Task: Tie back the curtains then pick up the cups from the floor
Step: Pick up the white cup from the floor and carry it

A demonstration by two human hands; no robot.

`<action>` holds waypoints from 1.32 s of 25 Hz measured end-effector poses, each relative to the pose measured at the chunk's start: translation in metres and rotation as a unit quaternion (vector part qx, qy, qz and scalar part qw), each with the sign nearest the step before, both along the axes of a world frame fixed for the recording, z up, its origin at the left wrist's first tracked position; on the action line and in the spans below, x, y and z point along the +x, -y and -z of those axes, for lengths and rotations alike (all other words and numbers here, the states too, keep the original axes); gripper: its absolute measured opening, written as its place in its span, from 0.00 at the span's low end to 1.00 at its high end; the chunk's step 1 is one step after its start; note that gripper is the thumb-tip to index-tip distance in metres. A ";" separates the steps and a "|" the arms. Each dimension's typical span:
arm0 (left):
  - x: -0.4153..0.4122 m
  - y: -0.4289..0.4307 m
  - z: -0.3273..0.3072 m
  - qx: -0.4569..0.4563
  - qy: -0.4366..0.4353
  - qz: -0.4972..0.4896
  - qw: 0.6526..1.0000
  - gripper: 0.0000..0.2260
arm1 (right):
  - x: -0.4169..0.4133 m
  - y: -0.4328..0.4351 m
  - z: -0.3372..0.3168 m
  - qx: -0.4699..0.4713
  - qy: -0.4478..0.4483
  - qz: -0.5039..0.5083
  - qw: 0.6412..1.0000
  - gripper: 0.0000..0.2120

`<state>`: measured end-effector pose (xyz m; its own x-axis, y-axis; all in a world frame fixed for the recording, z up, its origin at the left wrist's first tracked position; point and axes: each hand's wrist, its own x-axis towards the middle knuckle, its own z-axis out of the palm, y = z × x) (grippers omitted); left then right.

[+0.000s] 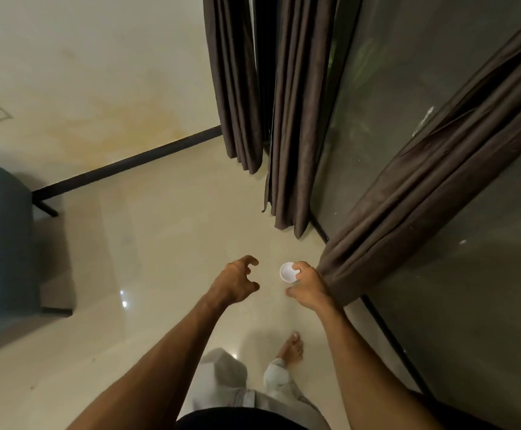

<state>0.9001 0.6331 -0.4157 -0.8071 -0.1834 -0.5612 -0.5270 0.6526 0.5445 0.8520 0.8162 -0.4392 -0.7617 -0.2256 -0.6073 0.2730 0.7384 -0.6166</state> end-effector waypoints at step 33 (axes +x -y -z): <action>-0.206 0.002 0.656 0.073 0.131 0.113 0.982 0.51 | -0.143 0.022 0.626 0.091 0.066 0.164 0.980 0.51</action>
<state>0.6937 0.6315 -1.0715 -0.6423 0.0807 -0.7622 -0.5126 0.6941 0.5054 0.7086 0.7942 -1.0653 -0.6867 0.1392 -0.7135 0.5824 0.6927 -0.4254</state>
